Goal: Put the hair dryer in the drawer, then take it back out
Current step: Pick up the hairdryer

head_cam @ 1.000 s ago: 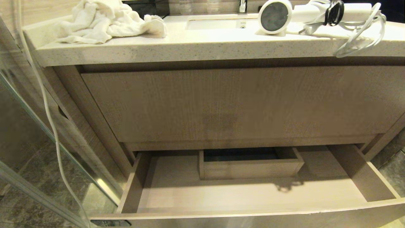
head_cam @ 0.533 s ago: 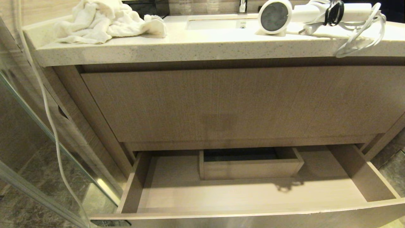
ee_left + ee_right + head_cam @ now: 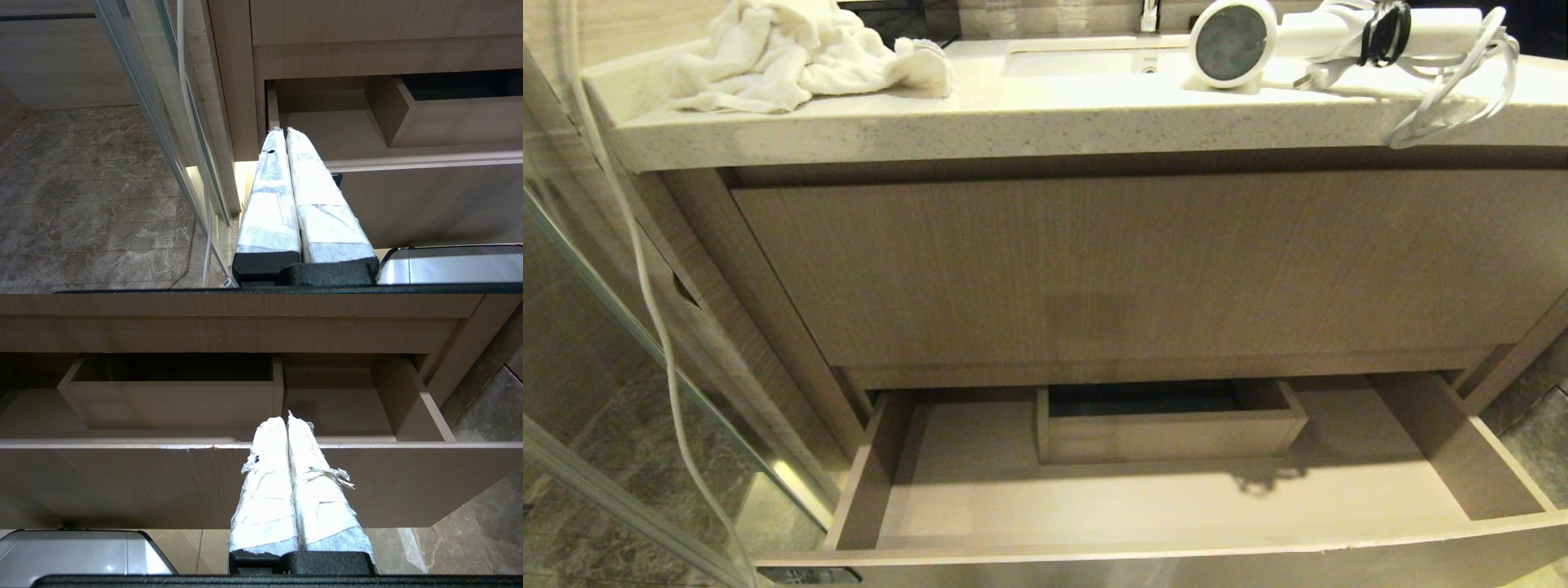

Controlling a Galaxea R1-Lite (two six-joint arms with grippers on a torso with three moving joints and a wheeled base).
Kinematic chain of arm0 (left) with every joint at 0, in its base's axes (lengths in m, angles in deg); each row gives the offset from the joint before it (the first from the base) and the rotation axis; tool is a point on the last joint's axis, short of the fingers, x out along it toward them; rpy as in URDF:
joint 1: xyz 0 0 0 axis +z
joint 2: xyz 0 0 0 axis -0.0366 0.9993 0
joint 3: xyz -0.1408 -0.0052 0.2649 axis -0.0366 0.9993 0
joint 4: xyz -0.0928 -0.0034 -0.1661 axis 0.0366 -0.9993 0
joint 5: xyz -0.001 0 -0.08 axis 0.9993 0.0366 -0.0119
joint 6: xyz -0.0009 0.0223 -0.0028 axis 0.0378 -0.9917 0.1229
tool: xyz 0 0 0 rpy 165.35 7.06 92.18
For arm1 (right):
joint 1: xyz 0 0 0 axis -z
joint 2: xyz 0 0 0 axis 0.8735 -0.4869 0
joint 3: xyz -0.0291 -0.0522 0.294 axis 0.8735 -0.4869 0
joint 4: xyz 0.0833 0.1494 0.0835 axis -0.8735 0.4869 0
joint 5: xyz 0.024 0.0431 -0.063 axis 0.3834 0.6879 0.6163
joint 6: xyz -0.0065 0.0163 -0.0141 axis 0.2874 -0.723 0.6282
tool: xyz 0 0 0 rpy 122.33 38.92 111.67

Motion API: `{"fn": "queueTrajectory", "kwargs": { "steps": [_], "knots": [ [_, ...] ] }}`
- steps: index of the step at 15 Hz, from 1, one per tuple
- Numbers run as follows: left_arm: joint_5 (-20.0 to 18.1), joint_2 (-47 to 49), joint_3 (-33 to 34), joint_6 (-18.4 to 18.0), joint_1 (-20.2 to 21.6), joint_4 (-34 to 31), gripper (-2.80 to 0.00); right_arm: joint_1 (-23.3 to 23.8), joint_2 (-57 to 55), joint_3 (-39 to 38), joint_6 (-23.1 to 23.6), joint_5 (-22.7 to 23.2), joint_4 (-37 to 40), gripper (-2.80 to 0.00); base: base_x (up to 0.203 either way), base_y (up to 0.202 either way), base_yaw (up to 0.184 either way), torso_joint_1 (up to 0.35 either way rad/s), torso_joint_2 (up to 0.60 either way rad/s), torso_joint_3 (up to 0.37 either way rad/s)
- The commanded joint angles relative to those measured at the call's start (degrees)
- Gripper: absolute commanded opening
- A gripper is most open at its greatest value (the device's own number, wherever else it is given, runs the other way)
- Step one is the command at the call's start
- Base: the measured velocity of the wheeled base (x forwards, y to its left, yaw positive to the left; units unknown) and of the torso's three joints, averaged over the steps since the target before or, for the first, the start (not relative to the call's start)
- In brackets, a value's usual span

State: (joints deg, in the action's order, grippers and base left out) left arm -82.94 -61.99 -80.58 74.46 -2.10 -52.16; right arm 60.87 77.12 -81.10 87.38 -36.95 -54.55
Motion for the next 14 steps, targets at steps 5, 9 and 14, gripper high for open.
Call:
{"fn": "queueTrajectory", "kwargs": {
  "steps": [5, 9, 14],
  "knots": [
    [0.0, 0.1, 0.1, 0.0, 0.0, 0.0, -2.80, 0.0, -0.1, 0.0, 0.1, 0.0, 0.0, -2.80, 0.000, 0.000, 0.000, 0.000, 0.00, 0.000],
    [0.0, 0.1, 0.0, 0.0, 0.0, 0.0, -2.80, 0.0, -0.1, 0.0, 0.1, 0.0, 0.1, -2.80, 0.000, 0.000, 0.000, 0.000, 0.00, 0.000],
    [0.0, 0.0, 0.1, 0.0, 0.0, 0.0, -2.80, 0.0, -0.1, 0.0, 0.2, 0.0, 0.2, -2.80, 0.000, 0.000, 0.000, 0.004, -0.02, -0.005]
  ]
}}
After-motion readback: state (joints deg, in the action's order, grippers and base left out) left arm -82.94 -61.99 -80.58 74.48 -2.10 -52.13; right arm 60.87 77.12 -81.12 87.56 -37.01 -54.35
